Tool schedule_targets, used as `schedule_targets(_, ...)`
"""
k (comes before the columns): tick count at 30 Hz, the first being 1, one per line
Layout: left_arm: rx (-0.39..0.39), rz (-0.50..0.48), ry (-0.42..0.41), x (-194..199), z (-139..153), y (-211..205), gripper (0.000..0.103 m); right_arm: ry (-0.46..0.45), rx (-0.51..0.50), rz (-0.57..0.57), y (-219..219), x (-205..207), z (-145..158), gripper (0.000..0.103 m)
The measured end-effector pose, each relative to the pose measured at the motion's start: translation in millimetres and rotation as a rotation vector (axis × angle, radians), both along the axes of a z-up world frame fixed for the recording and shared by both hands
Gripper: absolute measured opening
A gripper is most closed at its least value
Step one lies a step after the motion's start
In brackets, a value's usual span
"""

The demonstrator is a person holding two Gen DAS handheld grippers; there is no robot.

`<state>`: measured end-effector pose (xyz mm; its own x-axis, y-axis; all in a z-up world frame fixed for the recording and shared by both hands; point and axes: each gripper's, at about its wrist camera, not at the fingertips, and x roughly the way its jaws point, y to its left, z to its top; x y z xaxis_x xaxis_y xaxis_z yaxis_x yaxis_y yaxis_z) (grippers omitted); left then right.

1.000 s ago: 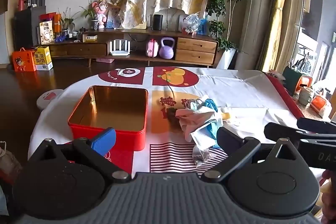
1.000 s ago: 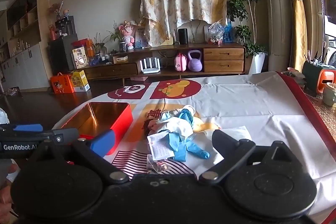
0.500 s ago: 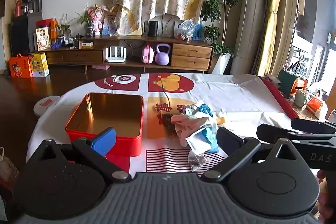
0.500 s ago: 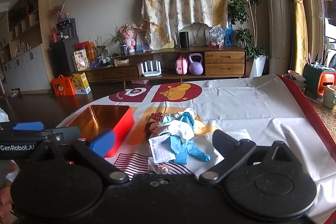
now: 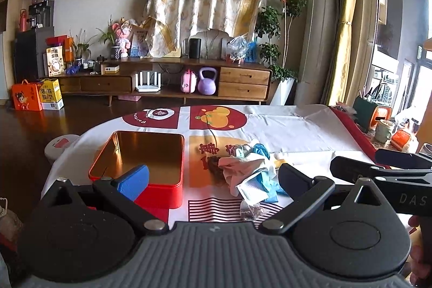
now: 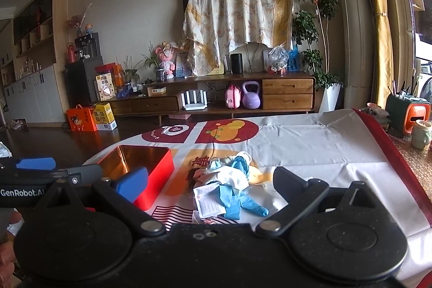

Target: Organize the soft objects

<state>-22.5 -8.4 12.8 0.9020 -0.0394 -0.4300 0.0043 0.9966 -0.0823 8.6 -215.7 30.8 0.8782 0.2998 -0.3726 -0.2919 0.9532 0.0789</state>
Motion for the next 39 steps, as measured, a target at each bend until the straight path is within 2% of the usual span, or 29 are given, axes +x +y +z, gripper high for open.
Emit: schedule_targets(39,-0.007,-0.026,-0.003,-9,3,-8,0.103,-0.025,0.001,-0.028,-8,-13,1,0.098)
